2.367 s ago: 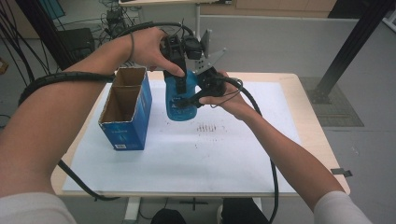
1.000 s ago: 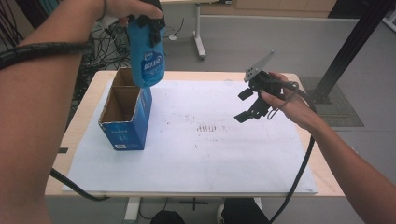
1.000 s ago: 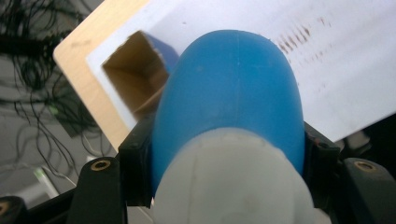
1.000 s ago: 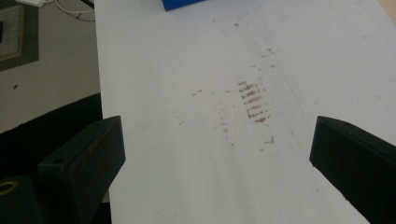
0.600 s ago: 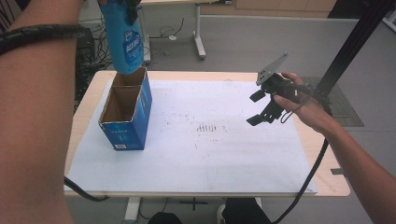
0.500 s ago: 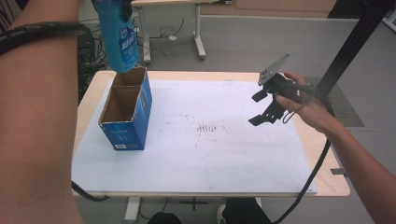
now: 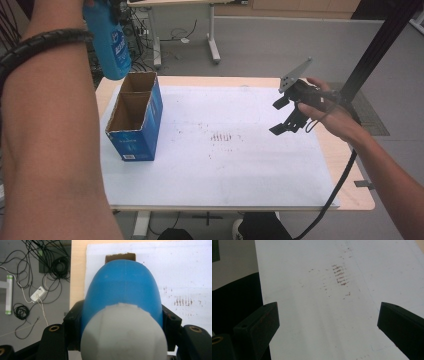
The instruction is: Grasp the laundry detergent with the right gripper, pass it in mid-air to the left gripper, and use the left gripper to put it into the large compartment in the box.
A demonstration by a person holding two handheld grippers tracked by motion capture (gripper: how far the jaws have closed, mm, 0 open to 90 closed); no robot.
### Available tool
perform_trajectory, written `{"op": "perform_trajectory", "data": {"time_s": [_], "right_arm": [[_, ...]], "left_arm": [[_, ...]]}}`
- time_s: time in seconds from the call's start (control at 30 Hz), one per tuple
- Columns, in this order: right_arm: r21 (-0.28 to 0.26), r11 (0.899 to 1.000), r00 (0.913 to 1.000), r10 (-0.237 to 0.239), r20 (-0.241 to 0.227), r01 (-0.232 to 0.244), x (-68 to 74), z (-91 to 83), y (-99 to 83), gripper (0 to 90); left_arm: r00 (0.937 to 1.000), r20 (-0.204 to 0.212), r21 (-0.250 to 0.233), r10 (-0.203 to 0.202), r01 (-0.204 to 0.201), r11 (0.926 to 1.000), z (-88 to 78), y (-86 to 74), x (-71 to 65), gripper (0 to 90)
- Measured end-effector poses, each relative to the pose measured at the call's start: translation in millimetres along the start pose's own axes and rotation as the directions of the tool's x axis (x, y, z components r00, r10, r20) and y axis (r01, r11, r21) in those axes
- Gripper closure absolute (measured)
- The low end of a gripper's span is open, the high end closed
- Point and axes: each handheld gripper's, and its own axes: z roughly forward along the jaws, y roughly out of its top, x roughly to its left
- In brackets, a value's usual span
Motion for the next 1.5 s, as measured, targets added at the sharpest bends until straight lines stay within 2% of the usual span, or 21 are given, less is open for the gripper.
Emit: {"op": "perform_trajectory", "data": {"time_s": [0.4, 0.53, 1.1, 1.5], "right_arm": [[0.002, 1.000, 1.0000, 0.004, 0.003, -0.004, -3.4, 0.9, -2.4, 3.9], [0.012, 1.000, 1.0000, 0.001, 0.009, -0.001, -3.4, 2.5, -2.5, 4.0], [0.033, 0.999, 0.9999, 0.000, 0.014, 0.000, -3.3, 5.7, -3.7, 4.1], [0.044, 0.999, 0.9999, 0.001, 0.014, -0.001, -3.6, 7.0, -6.9, 4.1]], "left_arm": [[0.9990, 0.016, 0.004, -0.042, 0.042, 0.9991, 20.9, -0.3, 6.1, 37.2], [0.9982, 0.022, 0.009, -0.057, 0.056, 0.9984, 34.1, -2.8, 7.9, 37.3], [0.9966, 0.041, 0.042, -0.071, 0.069, 0.9967, 80.3, -13.2, 5.4, 37.2], [0.9951, 0.054, 0.056, -0.082, 0.079, 0.9953, 106.9, -21.9, 3.7, 37.2]]}}
